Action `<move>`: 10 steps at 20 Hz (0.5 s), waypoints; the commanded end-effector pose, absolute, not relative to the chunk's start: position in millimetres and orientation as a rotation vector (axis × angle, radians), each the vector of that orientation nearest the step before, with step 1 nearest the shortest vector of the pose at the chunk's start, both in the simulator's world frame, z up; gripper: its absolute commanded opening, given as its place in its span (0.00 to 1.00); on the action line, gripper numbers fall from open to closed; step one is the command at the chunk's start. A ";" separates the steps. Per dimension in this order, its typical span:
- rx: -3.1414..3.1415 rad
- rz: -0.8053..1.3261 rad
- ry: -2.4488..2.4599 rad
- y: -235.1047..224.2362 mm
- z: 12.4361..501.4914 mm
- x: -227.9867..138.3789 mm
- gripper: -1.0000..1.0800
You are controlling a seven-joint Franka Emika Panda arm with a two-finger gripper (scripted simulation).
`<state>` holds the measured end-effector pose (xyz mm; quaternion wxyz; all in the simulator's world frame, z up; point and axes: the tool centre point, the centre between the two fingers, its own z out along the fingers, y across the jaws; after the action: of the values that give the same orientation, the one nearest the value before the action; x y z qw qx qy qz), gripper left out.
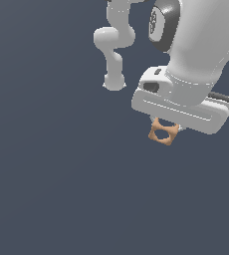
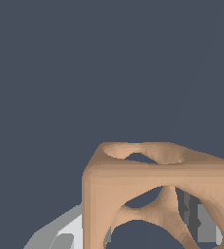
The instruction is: Pick up the object and move it to a goal position.
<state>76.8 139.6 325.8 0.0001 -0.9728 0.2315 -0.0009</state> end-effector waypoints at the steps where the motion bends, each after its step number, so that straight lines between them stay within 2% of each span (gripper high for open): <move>1: -3.056 0.000 0.729 145.7 337.1 77.6 0.00; 10: -3.056 0.000 0.729 154.9 353.3 79.9 0.00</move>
<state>79.7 154.3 352.1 0.0000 -0.9728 0.2316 -0.0003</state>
